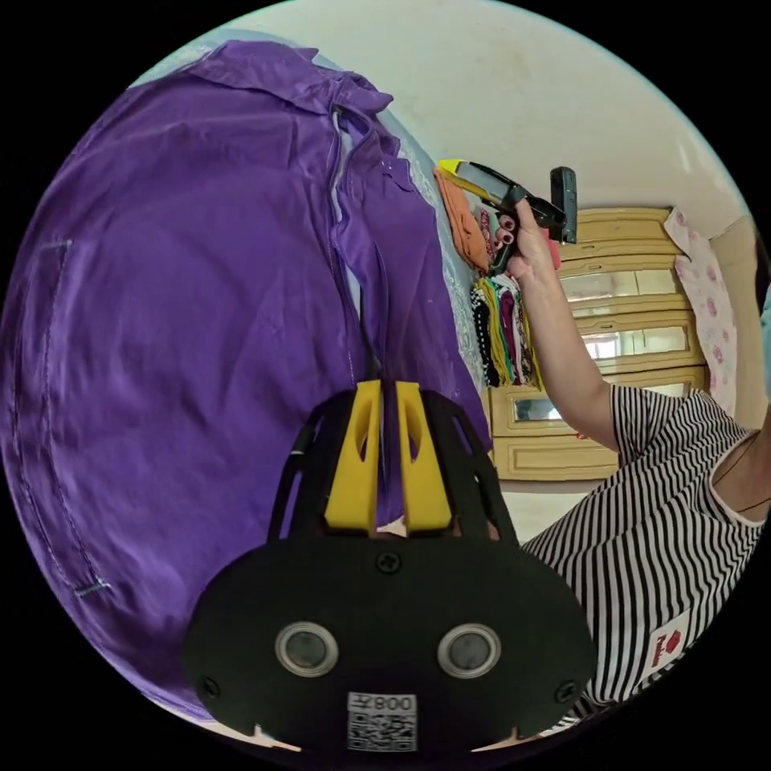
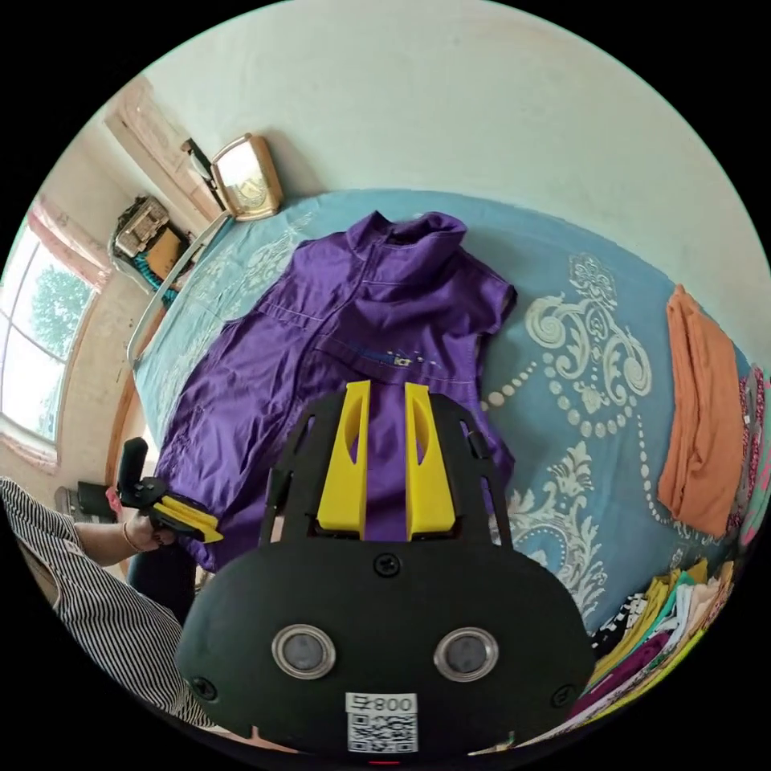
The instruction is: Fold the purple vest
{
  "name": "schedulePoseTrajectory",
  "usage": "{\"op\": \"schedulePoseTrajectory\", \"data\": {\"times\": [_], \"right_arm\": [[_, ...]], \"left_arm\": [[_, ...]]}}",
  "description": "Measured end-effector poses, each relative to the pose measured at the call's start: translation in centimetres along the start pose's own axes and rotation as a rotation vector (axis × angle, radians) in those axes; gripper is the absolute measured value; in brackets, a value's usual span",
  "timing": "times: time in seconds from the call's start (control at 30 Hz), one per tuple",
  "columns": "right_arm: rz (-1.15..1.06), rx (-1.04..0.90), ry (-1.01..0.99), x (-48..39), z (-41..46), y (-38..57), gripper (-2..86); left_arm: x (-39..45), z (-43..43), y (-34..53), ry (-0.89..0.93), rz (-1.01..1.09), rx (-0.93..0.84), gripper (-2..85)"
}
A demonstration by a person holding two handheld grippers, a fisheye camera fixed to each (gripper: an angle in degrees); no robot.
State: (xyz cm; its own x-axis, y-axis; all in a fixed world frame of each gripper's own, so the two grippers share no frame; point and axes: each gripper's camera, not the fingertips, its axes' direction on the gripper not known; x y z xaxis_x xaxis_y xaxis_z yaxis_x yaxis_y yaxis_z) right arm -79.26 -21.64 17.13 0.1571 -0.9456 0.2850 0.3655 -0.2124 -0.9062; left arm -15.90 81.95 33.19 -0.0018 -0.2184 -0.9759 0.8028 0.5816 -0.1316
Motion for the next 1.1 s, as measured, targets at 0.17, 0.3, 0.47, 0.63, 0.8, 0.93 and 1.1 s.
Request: {"op": "schedulePoseTrajectory", "data": {"times": [0.17,0.3,0.47,0.63,0.8,0.93,1.1], "right_arm": [[-0.059,-0.053,-0.018,-3.6,4.6,-3.1,8.7],[-0.028,-0.068,0.008,-3.8,7.5,-4.9,8.6],[0.002,-0.149,0.003,-2.5,11.0,-5.7,5.7],[0.023,-0.044,-0.066,-0.7,9.2,-5.5,2.0],[0.046,-0.04,-0.086,0.5,10.2,-5.9,1.3],[0.062,-0.044,-0.109,1.4,11.4,-5.8,1.1],[0.085,-0.011,-0.159,2.6,11.3,-5.5,1.0]], "left_arm": [[2.6,-1.5,-3.1,-0.186,0.103,0.105,7.7],[2.3,1.0,-6.4,-0.244,0.125,0.045,7.0],[0.9,1.7,-7.3,-0.101,0.081,0.037,2.6],[-5.1,1.0,-6.6,0.199,-0.141,0.129,2.2],[-6.9,-1.2,-5.8,0.128,-0.149,0.214,5.1],[-5.6,-2.4,-7.3,0.047,-0.019,0.247,7.5],[-5.8,1.1,-10.6,-0.071,0.005,0.078,4.1]]}}
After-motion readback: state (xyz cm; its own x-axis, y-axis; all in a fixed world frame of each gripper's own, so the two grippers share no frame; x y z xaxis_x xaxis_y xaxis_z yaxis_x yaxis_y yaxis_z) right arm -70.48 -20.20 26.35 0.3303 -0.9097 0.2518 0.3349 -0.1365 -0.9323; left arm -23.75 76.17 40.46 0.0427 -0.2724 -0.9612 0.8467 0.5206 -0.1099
